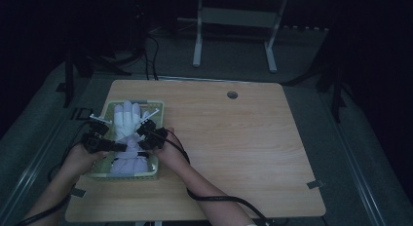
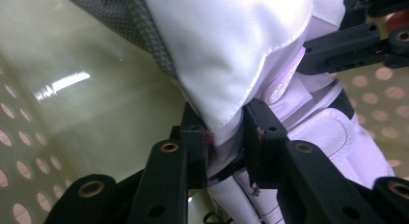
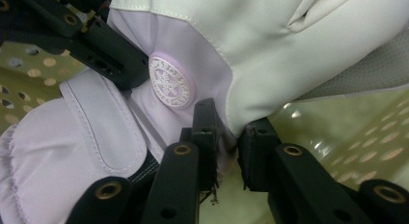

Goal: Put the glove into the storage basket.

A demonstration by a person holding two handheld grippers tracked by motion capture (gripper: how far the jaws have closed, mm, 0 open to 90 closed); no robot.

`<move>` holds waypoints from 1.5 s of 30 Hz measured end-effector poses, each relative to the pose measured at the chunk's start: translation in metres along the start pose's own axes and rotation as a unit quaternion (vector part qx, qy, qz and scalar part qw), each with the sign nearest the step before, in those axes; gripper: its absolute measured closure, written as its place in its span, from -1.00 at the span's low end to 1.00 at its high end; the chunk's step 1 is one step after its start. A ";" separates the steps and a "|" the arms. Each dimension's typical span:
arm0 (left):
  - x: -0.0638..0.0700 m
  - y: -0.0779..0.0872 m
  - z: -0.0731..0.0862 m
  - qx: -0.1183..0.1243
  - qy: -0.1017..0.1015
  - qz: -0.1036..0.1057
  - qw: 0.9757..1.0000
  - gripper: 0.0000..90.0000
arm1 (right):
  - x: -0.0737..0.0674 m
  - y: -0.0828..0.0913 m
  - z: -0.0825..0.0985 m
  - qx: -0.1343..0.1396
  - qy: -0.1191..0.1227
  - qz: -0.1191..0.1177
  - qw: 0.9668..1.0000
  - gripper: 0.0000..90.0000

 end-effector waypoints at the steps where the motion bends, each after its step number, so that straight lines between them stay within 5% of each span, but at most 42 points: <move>1: 0.000 -0.001 0.000 -0.004 -0.002 -0.003 1.000 0.59 | 0.000 0.000 0.000 0.000 0.000 0.000 1.000 0.68; 5: -0.005 -0.009 0.005 -0.036 -0.033 -0.045 0.998 0.36 | -0.003 -0.003 0.001 -0.006 0.013 0.001 1.000 0.40; 11: -0.008 -0.017 0.006 -0.057 -0.045 -0.089 0.993 0.18 | 0.001 -0.002 0.003 -0.012 0.029 0.003 1.000 0.26; 16: -0.007 -0.023 0.003 -0.060 -0.063 -0.111 0.990 0.07 | 0.003 0.010 -0.009 0.023 0.035 -0.009 0.999 0.08; 19: -0.006 -0.023 -0.003 -0.036 -0.083 -0.125 0.988 -0.15 | 0.002 0.019 -0.015 0.043 0.038 -0.026 0.998 -0.01; 22: -0.002 -0.016 -0.009 -0.004 -0.074 -0.101 0.992 -0.44 | 0.001 0.028 -0.018 0.060 0.043 -0.043 0.996 -0.13; 26: -0.002 -0.004 -0.014 0.030 -0.076 -0.099 0.992 -0.66 | 0.004 0.037 -0.019 0.089 0.041 -0.068 0.993 -0.34; 31: 0.002 0.011 -0.022 0.095 -0.072 -0.107 0.987 -0.87 | 0.008 0.045 -0.013 0.099 0.034 -0.099 0.990 -0.56; 37: 0.018 0.025 -0.029 0.163 -0.042 -0.071 0.983 -0.94 | 0.012 0.053 -0.012 0.111 0.027 -0.108 0.988 -0.62; 40: 0.030 0.028 -0.032 0.179 -0.039 -0.057 0.981 -0.94 | 0.015 0.059 -0.013 0.118 0.036 -0.108 0.986 -0.64; 45: 0.048 0.027 -0.037 0.186 -0.063 -0.052 0.979 -0.94 | 0.020 0.067 -0.013 0.125 0.041 -0.104 0.986 -0.66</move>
Point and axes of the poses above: each handheld gripper's, and its own axes: y roughly backward along the jaws, z roughly out of its underside, x roughly to its right, the point moved 10 cm from there along -y, roughly forward along the jaws, and after that the axes turned 12 degrees about x, right-handed, at the moved point
